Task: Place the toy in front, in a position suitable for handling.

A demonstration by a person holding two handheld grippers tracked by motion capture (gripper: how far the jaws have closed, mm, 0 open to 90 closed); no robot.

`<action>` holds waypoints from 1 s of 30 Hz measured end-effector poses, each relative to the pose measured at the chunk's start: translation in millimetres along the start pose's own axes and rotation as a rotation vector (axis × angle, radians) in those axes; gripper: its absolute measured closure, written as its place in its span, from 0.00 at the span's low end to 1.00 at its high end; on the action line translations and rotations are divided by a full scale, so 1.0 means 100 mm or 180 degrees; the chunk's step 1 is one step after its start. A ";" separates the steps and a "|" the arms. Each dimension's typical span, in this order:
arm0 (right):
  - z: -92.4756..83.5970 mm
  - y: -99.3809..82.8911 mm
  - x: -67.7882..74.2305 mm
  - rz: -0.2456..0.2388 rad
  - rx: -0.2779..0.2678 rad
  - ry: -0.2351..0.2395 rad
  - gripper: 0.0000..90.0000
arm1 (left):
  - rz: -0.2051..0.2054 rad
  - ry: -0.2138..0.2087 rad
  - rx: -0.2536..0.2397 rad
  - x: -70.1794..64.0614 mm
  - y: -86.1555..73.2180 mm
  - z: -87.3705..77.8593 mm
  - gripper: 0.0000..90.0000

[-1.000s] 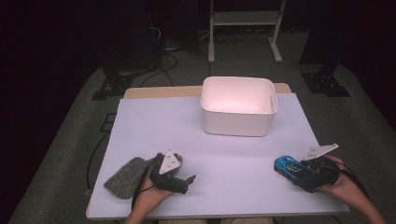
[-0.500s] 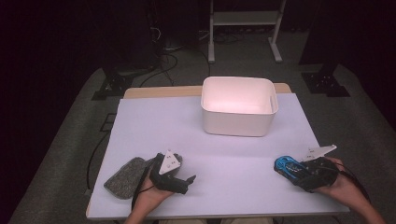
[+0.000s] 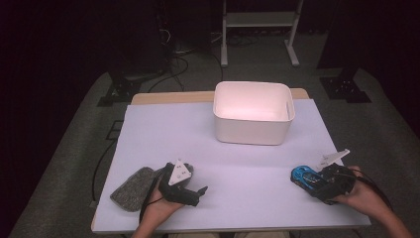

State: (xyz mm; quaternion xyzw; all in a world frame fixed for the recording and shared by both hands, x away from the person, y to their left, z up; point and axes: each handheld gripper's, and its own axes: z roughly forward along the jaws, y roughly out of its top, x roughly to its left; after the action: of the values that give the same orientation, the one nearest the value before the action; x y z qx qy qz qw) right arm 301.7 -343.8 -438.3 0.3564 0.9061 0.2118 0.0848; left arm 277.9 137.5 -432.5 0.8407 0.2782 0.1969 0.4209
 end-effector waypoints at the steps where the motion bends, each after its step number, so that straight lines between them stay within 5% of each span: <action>1: 0.00 0.01 0.00 -0.0005 0.0016 0.0002 0.24 | 0.0003 0.0000 0.0001 0.00 0.00 0.00 0.03; 11: -0.01 0.11 0.00 -0.0088 0.0240 0.0044 0.28 | -0.0015 0.0009 -0.0014 0.02 0.00 -0.01 0.03; 30: -0.13 0.07 0.06 -0.0324 0.0288 0.0062 0.28 | -0.0014 0.0023 -0.0014 0.02 -0.01 0.00 0.03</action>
State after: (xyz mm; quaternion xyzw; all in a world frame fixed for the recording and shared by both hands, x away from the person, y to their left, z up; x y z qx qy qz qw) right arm 297.5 -339.7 -423.9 0.3112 0.9324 0.1695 0.0705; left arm 278.9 139.0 -432.7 0.8384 0.2811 0.1996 0.4222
